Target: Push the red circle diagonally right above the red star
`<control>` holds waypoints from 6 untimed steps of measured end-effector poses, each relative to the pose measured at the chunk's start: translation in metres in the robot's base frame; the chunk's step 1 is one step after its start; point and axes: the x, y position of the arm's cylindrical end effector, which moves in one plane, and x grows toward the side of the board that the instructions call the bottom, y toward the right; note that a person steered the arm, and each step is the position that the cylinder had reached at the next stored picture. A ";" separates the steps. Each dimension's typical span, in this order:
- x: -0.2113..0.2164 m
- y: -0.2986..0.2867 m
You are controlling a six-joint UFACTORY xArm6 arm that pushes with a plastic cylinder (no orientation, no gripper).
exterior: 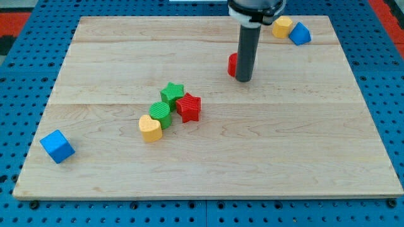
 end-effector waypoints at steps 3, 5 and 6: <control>-0.063 0.008; -0.052 0.022; -0.045 -0.018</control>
